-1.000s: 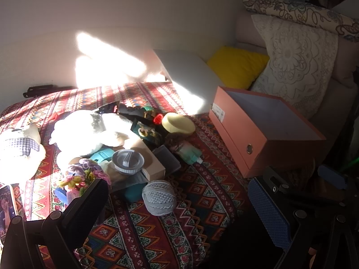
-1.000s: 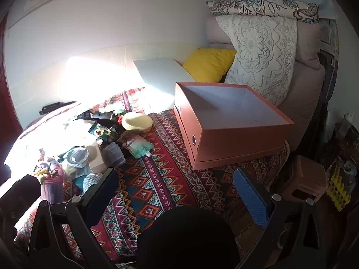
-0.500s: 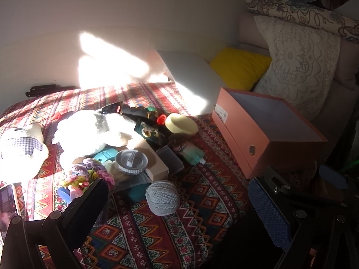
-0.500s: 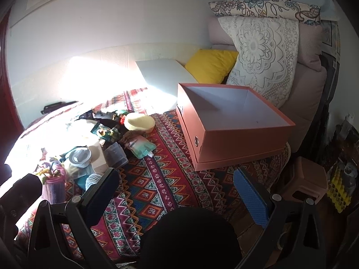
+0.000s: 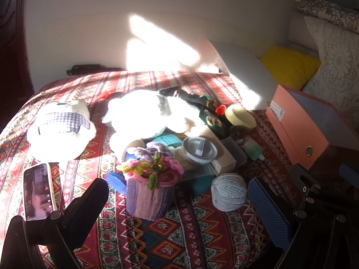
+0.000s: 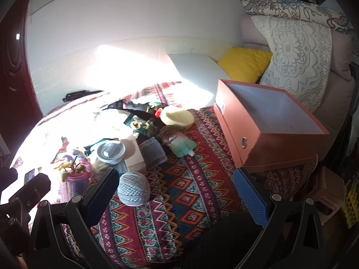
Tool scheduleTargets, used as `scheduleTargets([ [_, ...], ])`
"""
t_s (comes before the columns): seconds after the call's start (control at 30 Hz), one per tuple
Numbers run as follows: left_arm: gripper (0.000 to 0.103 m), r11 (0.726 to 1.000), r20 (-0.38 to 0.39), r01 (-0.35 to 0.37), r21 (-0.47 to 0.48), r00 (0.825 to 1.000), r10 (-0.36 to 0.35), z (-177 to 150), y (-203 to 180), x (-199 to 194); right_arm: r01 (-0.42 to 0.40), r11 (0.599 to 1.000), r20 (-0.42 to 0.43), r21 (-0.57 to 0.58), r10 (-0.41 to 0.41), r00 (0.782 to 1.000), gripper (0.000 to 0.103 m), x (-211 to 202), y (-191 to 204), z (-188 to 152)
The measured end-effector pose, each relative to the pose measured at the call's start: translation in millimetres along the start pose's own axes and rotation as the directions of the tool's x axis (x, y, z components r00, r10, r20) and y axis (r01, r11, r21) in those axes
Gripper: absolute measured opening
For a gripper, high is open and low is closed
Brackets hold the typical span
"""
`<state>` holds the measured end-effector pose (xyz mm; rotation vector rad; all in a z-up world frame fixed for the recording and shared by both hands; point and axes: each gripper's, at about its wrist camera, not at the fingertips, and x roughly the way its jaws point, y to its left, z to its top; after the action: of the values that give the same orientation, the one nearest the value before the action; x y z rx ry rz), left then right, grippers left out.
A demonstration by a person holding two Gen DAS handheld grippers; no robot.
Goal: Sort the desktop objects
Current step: 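Grasp the grey yarn ball with the right gripper while the left grasps the pink flower pot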
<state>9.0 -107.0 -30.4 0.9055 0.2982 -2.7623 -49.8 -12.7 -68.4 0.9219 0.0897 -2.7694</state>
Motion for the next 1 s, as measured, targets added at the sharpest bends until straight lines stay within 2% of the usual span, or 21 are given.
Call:
scheduleTargets([
  [0.13, 0.103, 0.998, -0.02, -0.037, -0.043, 0.999, 0.037, -8, 37, 16, -0.137, 0.99, -0.07, -0.033, 0.135, 0.988, 0.103, 29, 20, -8],
  [0.27, 0.103, 0.991, -0.082, -0.105, -0.08, 0.992, 0.099, -23, 82, 45, -0.247, 0.969, -0.175, -0.025, 0.239, 0.955, 0.103, 65, 33, -19],
  [0.4, 0.102, 0.986, -0.144, -0.136, -0.096, 0.982, 0.122, -34, 104, 67, -0.27, 0.962, -0.265, -0.031, 0.253, 0.93, 0.103, 99, 41, -31],
  [0.53, 0.102, 0.993, -0.16, -0.106, -0.05, 0.982, 0.096, -39, 88, 79, -0.243, 0.97, -0.336, -0.007, 0.226, 0.914, 0.102, 132, 38, -44],
  [0.57, 0.102, 0.995, -0.163, -0.089, -0.034, 0.983, 0.082, -40, 80, 81, -0.242, 0.97, -0.351, 0.0, 0.226, 0.909, 0.1, 140, 36, -45],
  [0.67, 0.102, 0.999, -0.172, -0.041, 0.011, 0.984, 0.042, -41, 57, 88, -0.263, 0.965, -0.375, 0.02, 0.251, 0.892, 0.082, 152, 33, -44],
  [0.77, 0.103, 0.999, -0.178, -0.032, 0.043, 0.983, 0.04, -39, 41, 99, -0.296, 0.955, -0.367, 0.024, 0.284, 0.886, 0.066, 154, 31, -41],
  [0.8, 0.103, 0.998, -0.181, -0.035, 0.047, 0.982, 0.043, -39, 39, 102, -0.303, 0.953, -0.37, 0.026, 0.291, 0.882, 0.057, 155, 30, -41],
  [1.0, 0.102, 1.0, -0.212, -0.014, 0.001, 0.977, 0.014, -32, 40, 124, -0.34, 0.94, -0.362, 0.031, 0.328, 0.872, 0.056, 160, 23, -44],
])
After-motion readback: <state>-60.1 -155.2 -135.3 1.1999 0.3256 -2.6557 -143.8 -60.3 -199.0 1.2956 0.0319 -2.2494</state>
